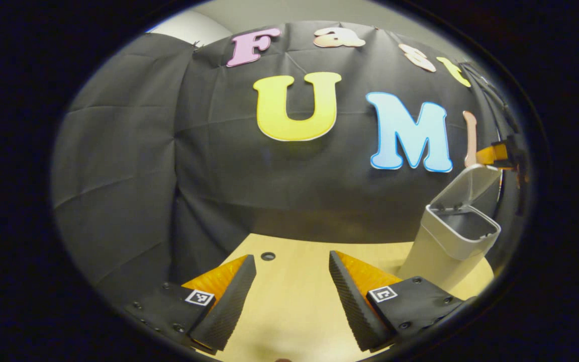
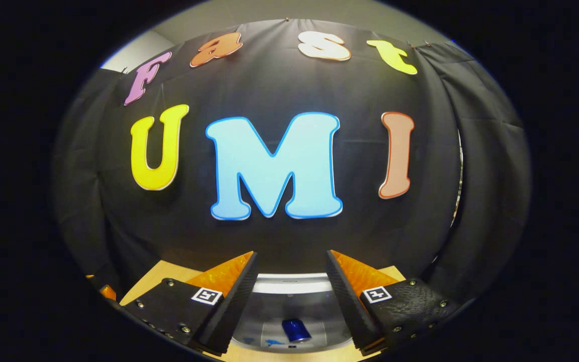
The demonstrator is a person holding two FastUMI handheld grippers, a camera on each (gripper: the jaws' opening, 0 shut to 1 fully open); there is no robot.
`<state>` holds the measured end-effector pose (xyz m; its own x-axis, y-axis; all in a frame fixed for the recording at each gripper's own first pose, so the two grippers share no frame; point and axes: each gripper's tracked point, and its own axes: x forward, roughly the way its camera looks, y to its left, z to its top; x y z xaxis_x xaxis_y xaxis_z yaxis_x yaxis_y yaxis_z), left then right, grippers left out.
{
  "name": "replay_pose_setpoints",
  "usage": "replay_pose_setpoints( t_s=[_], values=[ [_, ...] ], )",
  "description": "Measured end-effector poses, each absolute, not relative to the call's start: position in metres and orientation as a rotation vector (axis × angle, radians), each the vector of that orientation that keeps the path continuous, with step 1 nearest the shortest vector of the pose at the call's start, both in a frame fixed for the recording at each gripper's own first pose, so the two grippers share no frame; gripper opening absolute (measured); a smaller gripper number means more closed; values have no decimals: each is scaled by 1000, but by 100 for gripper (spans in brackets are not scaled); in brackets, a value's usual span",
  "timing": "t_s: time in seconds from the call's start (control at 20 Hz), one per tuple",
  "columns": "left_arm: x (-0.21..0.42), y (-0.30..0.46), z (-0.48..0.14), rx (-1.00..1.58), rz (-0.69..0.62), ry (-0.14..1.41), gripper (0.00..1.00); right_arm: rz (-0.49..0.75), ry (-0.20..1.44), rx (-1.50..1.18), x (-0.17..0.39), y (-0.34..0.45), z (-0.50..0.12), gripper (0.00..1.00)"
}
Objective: Press the lid of the desktop garbage bin to open it, pick up the crumpled paper on the desktop and throw it into the bin, then pick up the pop can on the desktop and drop it into the bin, and finally close the garbage bin lid.
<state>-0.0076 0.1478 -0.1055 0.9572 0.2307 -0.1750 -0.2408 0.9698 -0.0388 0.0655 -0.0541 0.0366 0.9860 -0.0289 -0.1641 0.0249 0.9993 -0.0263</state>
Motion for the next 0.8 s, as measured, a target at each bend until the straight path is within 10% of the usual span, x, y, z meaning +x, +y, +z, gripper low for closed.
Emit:
replay_pose_setpoints(
  t_s=[0.8],
  values=[
    [-16,146,-97,-55,222,155,98,-42,310,-12,42,-61,-70,88]
  ],
)
